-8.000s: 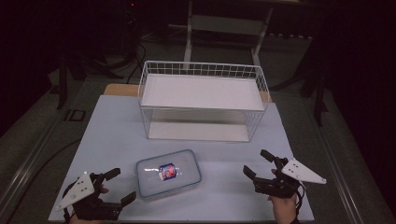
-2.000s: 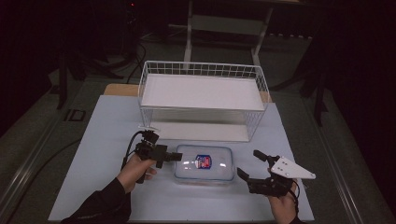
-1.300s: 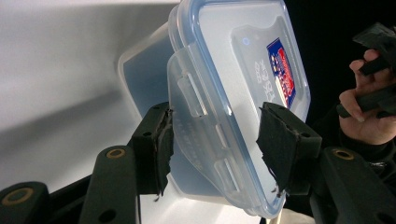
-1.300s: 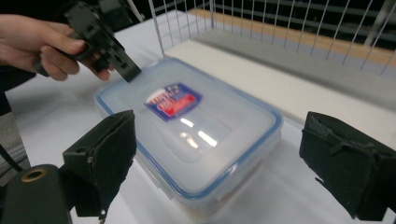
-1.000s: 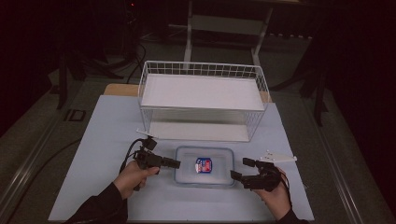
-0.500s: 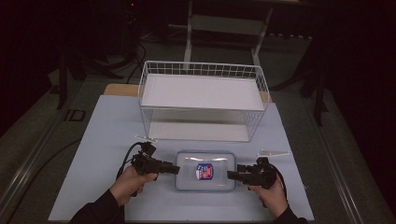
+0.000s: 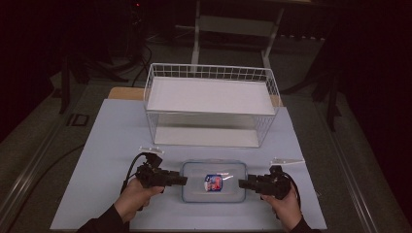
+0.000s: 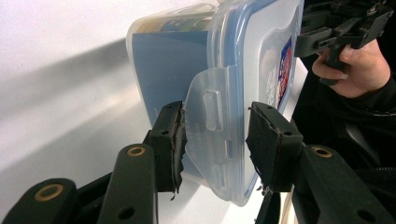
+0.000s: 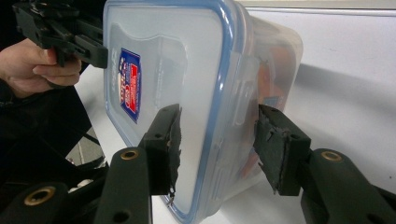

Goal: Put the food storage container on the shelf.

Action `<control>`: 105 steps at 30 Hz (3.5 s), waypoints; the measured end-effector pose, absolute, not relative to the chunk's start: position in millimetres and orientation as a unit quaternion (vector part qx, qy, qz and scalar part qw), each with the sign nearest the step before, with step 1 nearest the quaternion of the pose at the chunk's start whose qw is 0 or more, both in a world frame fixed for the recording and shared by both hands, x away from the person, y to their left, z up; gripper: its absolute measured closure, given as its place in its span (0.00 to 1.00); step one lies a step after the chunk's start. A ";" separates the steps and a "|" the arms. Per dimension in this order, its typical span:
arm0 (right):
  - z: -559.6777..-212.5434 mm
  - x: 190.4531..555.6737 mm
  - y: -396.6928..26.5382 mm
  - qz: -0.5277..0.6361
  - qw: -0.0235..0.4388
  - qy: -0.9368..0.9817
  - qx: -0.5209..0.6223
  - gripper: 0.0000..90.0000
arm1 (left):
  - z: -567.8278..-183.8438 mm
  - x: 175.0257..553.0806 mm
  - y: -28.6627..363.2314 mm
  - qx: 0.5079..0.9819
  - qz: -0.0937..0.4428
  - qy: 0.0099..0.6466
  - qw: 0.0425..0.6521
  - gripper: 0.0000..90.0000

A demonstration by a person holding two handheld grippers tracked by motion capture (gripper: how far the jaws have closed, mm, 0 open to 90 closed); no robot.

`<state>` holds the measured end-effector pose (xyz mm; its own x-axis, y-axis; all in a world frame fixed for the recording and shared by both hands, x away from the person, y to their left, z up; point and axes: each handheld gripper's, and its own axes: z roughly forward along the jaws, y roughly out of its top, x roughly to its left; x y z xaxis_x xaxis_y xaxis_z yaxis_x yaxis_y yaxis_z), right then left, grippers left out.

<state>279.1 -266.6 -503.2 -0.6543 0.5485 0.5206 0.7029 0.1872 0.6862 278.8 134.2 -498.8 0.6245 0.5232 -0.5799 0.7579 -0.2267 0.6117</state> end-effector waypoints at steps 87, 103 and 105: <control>-318.9 432.3 -225.8 -0.563 -0.014 -0.707 -0.428 0.45 | -316.9 421.9 153.2 0.707 0.011 0.435 0.557 0.55; -320.1 451.0 -223.4 -0.542 -0.020 -0.697 -0.470 0.42 | -323.2 440.1 144.1 0.693 0.018 0.482 0.536 0.52; -322.2 454.8 -225.9 -0.540 -0.021 -0.694 -0.477 0.45 | -325.7 441.0 144.6 0.690 0.013 0.482 0.541 0.51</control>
<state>454.8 -225.9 -322.2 -0.5450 0.6834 0.4858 0.6391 -0.0364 0.7683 441.0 144.6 -325.7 0.5357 0.6780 -0.5033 0.6508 0.0483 0.7577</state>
